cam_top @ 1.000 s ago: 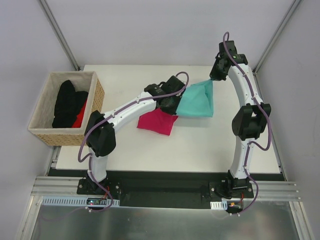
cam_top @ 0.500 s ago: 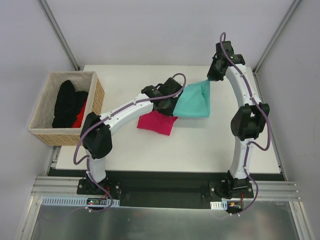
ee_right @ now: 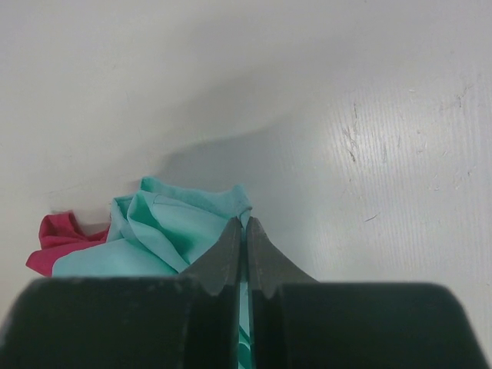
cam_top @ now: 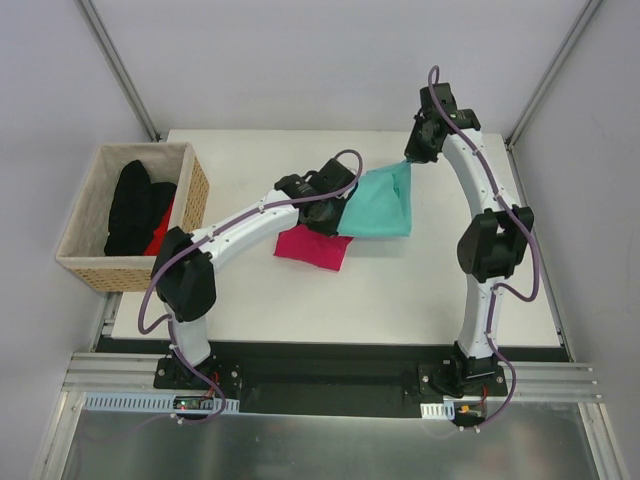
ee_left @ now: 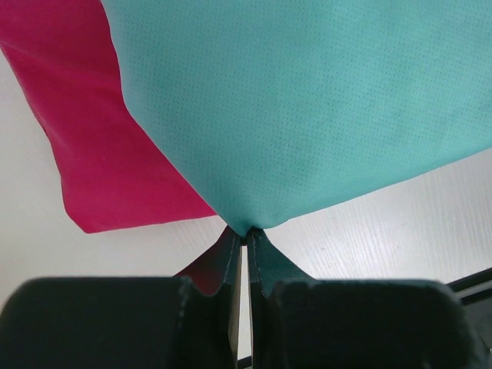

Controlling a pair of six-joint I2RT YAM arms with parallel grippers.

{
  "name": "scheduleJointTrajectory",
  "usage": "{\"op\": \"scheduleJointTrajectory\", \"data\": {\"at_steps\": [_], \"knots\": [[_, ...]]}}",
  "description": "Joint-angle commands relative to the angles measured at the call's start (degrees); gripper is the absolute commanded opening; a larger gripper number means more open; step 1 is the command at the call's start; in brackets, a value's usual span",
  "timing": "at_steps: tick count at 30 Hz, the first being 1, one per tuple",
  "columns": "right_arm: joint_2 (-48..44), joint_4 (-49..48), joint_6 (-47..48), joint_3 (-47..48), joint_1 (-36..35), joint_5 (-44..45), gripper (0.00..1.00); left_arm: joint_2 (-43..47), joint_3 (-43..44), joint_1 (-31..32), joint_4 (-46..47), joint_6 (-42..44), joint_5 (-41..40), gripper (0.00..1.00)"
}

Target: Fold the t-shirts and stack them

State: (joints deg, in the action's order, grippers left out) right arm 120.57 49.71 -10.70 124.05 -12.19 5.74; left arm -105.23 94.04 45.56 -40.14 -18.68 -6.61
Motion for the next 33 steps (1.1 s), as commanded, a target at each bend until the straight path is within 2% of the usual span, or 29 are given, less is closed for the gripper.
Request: {"op": "scheduleJointTrajectory", "data": {"at_steps": [1, 20, 33], "knots": [[-3.59, -1.64, -0.64, 0.75, -0.91, 1.73, 0.01, 4.68, -1.58, -1.35, -1.61, -1.01, -2.0, 0.0], [-1.92, -1.11, -0.73, 2.25, -3.37, 1.91, 0.01, 9.25, -9.57, -4.6, -1.35, -2.07, -2.79, 0.0], [-0.69, -1.2, -1.43, 1.9, -7.15, 1.82, 0.01, 10.92, -11.6, -5.75, -0.82, -2.33, -3.14, 0.0]]}}
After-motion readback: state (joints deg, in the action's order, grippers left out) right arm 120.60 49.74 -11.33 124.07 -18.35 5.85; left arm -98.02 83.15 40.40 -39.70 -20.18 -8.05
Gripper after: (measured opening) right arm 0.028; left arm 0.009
